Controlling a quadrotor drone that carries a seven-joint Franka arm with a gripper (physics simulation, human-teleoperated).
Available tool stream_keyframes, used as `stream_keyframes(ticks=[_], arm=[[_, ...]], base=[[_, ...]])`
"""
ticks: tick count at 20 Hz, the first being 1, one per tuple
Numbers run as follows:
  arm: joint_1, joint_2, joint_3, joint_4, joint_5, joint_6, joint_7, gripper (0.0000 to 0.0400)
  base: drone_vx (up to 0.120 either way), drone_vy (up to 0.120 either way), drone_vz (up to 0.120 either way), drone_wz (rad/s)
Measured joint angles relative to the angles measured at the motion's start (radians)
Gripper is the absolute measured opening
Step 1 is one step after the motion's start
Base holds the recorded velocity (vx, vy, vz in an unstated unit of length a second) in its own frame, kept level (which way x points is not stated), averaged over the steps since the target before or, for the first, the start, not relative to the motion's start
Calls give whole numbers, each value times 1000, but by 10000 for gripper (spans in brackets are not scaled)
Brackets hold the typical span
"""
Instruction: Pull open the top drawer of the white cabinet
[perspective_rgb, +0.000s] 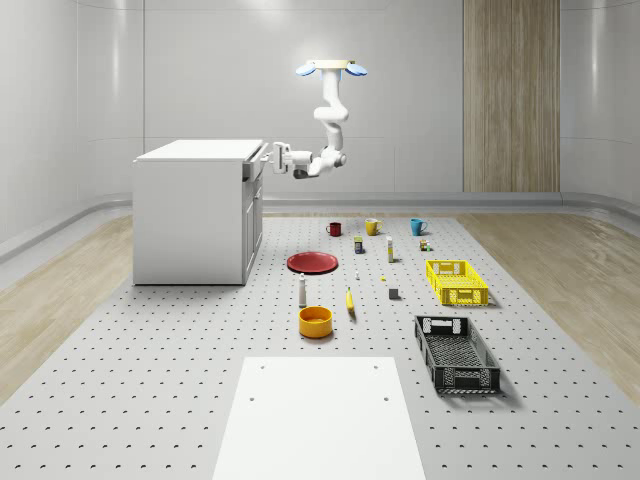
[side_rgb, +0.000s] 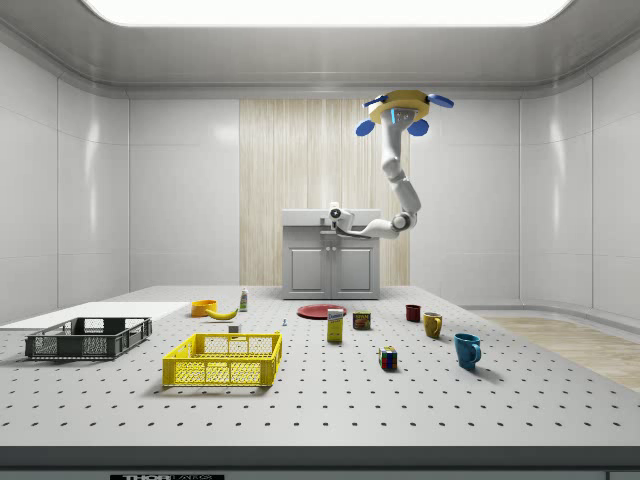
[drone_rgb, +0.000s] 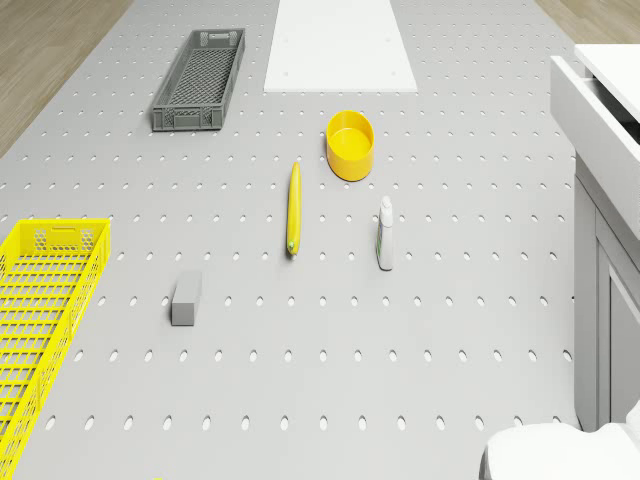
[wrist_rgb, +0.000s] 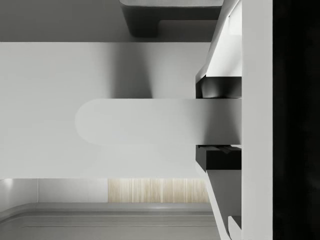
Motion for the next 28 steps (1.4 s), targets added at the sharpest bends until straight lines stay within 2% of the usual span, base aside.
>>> stream_keyframes(ticks=[5,6,7,8,9,10,11,12,13,17,23,28], arm=[[-3,-15,-14,-13,-17,-13,4,127],[2,-11,-20,-19,-18,-16,-29,164],[17,11,-46,-34,-92,-24,-100,337],[29,22,-90,-31,-180,-83,-26,400],[19,22,-143,-18,-126,-180,2,362],[-2,14,-156,-8,-97,-224,53,307],[-41,-7,-136,2,-114,-230,116,305],[-70,-15,-116,-3,-122,-226,79,260],[-69,-22,-101,-10,-111,-201,68,234],[-50,-36,-63,-28,-71,-126,40,164],[-35,-42,-38,-38,-38,-76,39,122],[-29,-43,-32,-40,-29,-61,20,110]], base=[[0,0,0,0],[0,0,0,0],[0,0,0,0],[0,0,0,0],[0,0,0,0],[0,0,0,0],[0,80,0,0],[0,120,0,0],[0,120,0,0],[0,120,0,0],[0,120,0,0],[0,8,0,0]])
